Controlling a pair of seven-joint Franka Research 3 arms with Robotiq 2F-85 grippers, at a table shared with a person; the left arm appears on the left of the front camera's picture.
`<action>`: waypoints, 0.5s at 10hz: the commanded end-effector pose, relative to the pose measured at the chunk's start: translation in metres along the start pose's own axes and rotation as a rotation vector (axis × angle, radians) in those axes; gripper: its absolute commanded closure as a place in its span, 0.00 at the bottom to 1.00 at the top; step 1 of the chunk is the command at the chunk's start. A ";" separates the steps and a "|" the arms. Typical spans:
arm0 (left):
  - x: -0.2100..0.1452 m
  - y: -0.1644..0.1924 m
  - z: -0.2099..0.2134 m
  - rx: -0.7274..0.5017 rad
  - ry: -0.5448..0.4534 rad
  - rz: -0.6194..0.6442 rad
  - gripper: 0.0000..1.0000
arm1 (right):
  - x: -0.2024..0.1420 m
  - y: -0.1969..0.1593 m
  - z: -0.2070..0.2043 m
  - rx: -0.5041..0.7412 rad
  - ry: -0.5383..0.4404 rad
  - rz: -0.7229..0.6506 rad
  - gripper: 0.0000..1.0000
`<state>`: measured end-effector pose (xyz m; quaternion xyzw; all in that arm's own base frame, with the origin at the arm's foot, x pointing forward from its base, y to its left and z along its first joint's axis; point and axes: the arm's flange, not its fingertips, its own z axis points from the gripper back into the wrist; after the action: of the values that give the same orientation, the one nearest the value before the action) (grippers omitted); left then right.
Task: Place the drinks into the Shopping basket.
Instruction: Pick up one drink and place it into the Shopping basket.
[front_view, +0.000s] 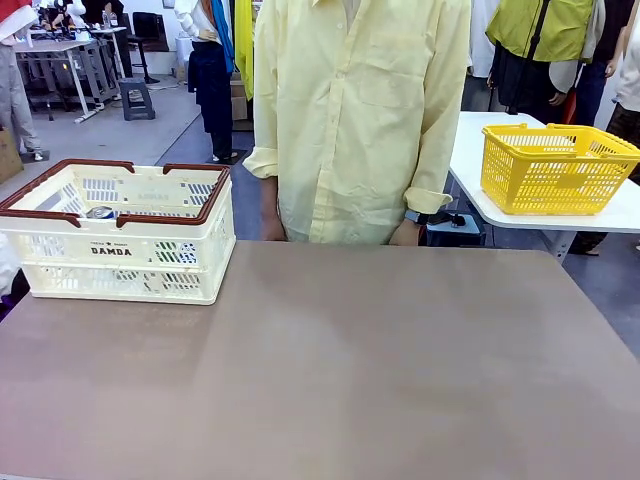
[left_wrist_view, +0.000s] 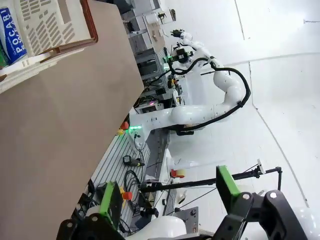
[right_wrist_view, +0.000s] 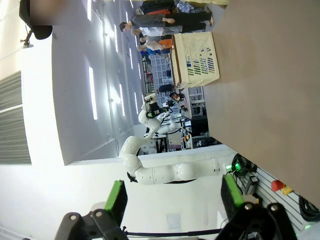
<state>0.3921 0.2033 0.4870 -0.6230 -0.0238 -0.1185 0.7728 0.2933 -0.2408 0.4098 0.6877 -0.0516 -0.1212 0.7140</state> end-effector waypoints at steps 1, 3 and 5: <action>-0.004 0.004 -0.003 -0.014 -0.004 0.015 0.00 | -0.002 0.004 -0.001 0.005 0.000 -0.012 0.00; -0.004 0.004 -0.003 -0.014 -0.004 0.015 0.00 | -0.002 0.004 -0.001 0.005 0.000 -0.012 0.00; -0.004 0.004 -0.003 -0.014 -0.004 0.015 0.00 | -0.002 0.004 -0.001 0.005 0.000 -0.012 0.00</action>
<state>0.3913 0.2023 0.4817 -0.6265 -0.0202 -0.1148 0.7706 0.2933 -0.2408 0.4098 0.6877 -0.0516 -0.1212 0.7140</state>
